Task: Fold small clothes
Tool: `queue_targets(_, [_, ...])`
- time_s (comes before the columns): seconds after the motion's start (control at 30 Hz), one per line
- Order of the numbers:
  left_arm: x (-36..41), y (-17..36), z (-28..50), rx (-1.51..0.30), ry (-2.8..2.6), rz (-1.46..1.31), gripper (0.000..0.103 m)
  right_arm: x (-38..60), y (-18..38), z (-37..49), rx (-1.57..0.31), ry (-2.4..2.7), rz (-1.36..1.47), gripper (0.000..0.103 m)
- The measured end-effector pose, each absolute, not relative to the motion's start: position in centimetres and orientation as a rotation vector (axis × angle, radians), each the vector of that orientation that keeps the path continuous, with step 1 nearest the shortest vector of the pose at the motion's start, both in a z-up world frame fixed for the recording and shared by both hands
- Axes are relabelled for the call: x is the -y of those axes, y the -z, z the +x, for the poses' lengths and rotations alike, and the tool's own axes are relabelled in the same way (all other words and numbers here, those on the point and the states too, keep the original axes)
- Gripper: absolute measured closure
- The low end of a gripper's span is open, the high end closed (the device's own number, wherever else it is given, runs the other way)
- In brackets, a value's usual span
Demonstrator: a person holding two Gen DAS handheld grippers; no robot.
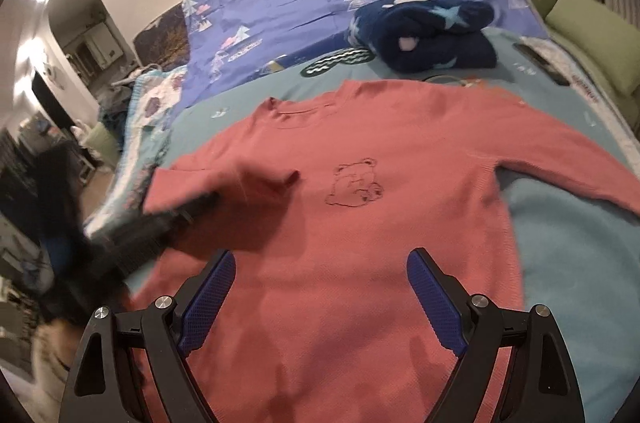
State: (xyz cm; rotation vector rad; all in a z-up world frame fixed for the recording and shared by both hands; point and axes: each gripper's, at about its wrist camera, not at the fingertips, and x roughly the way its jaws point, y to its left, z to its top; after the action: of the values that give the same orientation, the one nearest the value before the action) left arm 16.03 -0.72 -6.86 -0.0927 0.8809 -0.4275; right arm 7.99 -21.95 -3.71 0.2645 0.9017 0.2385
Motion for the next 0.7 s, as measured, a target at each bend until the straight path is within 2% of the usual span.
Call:
queue_targets(0.17, [-3.4,6.1,13.6,-0.841,0.335,-0.121,0.047,20.5,4.3,9.5,-0.938,-0.356,0.293,0.014])
queue_targets(0.3, [-6.9,5.8,12.4,-0.806,0.221,-0.095,0.042,18.9,5.8,11.8,-1.012,-0.444,0.35,0.017])
queue_targets(0.37, [-8.9,6.0,12.2,-0.807,0.17,-0.101,0.041,18.1,6.7,13.0,-1.048,-0.477,0.363,0.031])
queue_targets(0.47, [-11.3,6.7,12.1,-0.811,0.086,-0.106,0.041,17.7,8.2,14.8,-1.112,-0.503,0.408,0.043])
queue_targets(0.7, [-15.4,8.6,12.1,-0.837,-0.035,-0.168,0.041,17.3,10.9,17.9,-1.176,-0.501,0.537,0.043])
